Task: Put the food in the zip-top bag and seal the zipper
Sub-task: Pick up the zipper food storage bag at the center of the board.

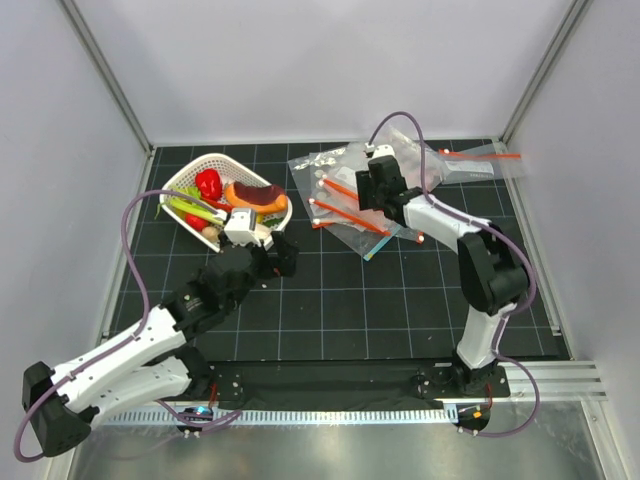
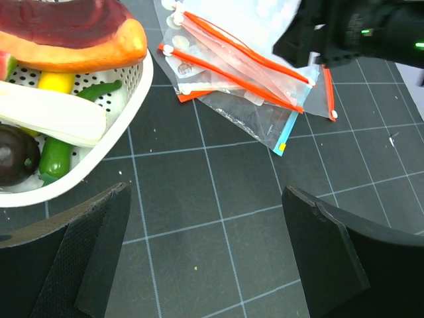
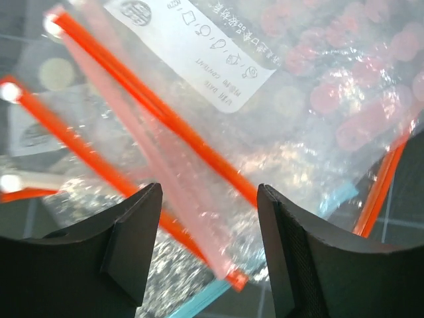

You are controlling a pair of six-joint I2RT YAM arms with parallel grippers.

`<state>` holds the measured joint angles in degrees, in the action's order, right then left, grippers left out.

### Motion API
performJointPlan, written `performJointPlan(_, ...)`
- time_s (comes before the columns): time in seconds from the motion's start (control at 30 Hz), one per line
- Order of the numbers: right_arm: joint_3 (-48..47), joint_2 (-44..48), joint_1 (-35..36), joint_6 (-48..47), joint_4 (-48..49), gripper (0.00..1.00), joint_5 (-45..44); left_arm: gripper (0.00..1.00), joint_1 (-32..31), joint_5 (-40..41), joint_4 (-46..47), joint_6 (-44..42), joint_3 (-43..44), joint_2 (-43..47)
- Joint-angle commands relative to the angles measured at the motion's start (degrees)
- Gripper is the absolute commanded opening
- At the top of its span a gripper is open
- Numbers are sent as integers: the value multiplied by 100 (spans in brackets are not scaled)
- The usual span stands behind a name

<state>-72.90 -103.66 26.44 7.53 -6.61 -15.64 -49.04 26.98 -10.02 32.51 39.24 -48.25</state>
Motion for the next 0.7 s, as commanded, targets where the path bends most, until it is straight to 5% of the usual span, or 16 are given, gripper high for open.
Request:
performJointPlan(0.0, -610, -426, 28, -1040, 371, 66, 404, 100, 8, 70, 70, -34, 162, 79)
performJointPlan(0.27, -1831, -1429, 20, -1877, 37, 49, 395, 100, 17, -132, 62, -17, 250, -114)
performJointPlan(0.67, -2413, -2062, 28, -2203, -235, 39, 623, 100, 17, -404, 53, 53, 233, 8)
